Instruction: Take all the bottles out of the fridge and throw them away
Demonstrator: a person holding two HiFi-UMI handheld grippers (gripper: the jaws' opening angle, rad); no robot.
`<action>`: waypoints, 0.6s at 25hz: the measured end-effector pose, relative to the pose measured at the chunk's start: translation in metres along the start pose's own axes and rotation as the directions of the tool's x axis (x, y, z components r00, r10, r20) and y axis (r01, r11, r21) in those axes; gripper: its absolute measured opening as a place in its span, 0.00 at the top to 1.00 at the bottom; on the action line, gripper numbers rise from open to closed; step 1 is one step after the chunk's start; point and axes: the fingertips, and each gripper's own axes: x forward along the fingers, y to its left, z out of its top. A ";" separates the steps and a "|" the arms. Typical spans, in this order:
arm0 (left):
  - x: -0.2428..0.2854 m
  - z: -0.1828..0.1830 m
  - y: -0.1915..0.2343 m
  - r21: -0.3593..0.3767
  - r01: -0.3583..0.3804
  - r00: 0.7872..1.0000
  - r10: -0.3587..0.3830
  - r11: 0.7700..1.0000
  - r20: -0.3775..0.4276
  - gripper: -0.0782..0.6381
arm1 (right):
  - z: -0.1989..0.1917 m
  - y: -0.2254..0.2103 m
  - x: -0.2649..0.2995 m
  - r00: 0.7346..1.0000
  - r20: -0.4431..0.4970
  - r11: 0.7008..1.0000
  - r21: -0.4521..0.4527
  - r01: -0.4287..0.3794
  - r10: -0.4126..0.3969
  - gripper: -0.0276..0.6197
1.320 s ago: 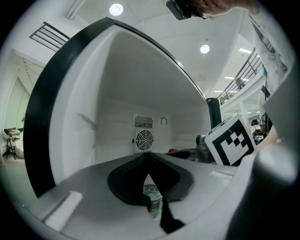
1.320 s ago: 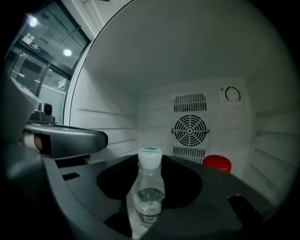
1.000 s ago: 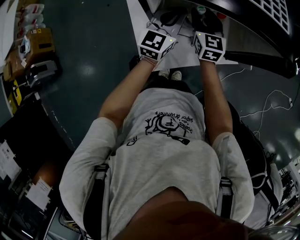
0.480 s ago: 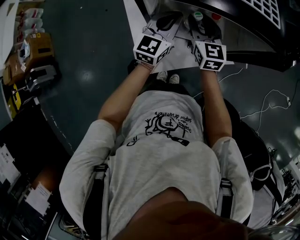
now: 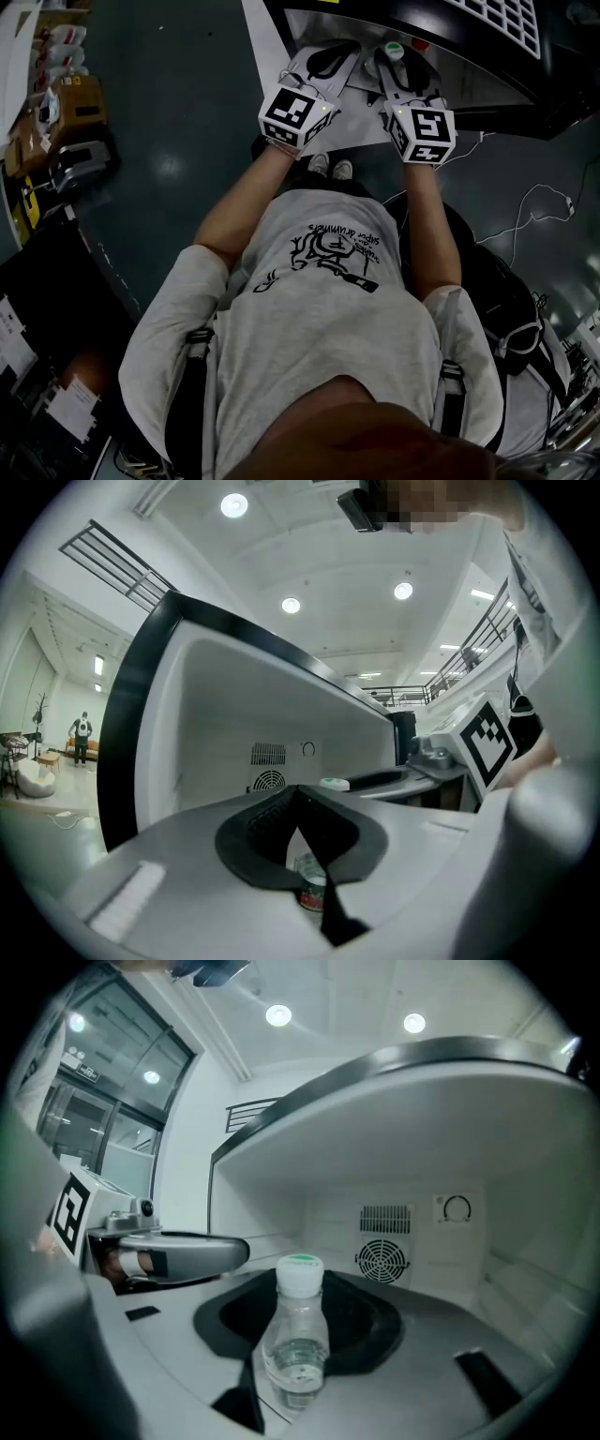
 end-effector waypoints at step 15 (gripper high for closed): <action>-0.017 0.041 -0.021 -0.008 0.048 0.998 -0.047 0.999 0.030 0.88 | 0.041 0.009 -0.039 1.000 0.010 1.000 -0.006 -0.030 0.030 0.72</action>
